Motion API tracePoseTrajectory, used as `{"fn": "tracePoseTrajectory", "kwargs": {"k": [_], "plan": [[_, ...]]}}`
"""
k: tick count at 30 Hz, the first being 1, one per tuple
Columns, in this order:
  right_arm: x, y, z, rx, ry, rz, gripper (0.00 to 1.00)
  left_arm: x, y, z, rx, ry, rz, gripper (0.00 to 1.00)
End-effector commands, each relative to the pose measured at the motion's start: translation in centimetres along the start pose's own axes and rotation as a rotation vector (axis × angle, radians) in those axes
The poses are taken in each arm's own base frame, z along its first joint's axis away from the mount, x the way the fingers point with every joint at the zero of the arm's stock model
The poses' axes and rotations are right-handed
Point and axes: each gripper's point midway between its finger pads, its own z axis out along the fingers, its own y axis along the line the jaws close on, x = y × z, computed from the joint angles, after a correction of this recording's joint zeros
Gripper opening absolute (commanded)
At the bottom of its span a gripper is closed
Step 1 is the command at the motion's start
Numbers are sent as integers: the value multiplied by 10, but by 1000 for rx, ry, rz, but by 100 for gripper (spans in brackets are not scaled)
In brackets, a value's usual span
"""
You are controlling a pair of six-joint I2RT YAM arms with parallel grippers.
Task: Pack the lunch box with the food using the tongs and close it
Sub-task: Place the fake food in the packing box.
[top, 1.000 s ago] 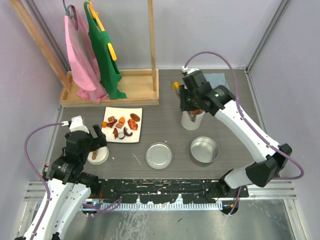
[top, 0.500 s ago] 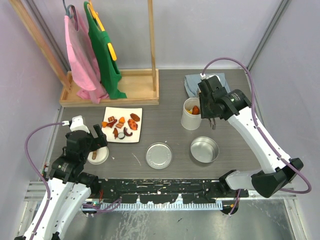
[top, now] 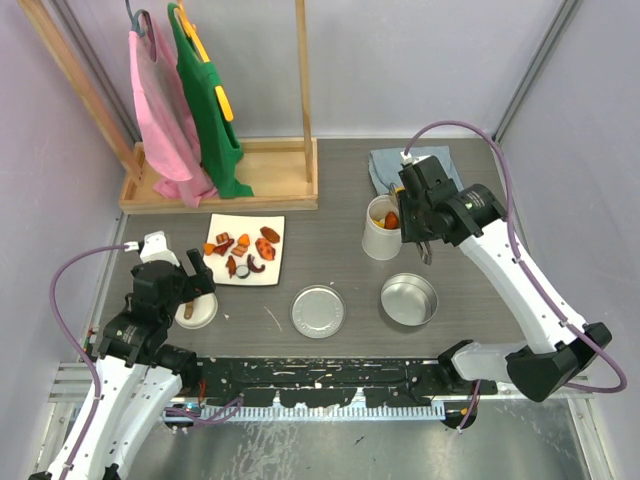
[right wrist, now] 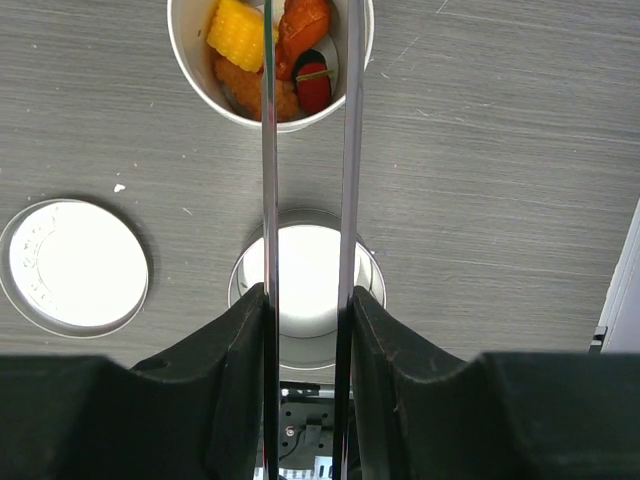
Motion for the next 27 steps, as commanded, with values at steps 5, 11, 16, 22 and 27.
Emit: {"fn": "tracePoseTrajectory", "kwargs": {"k": [5, 11, 16, 22, 27], "plan": [[5, 5, -11, -68, -27, -4, 38, -14, -4, -2, 13, -42, -19, 98], [14, 9, -2, -79, 4, -11, 40, -14, -4, -2, 12, -44, -19, 98], [18, 15, 2, -108, 28, -13, 40, -14, -4, -2, 12, -42, -19, 98], [16, 13, 0, -97, 24, -15, 43, -14, -4, -2, 11, -44, -21, 98], [18, 1, -2, -41, 24, -27, 44, -14, -4, -2, 13, -44, -20, 98]]}}
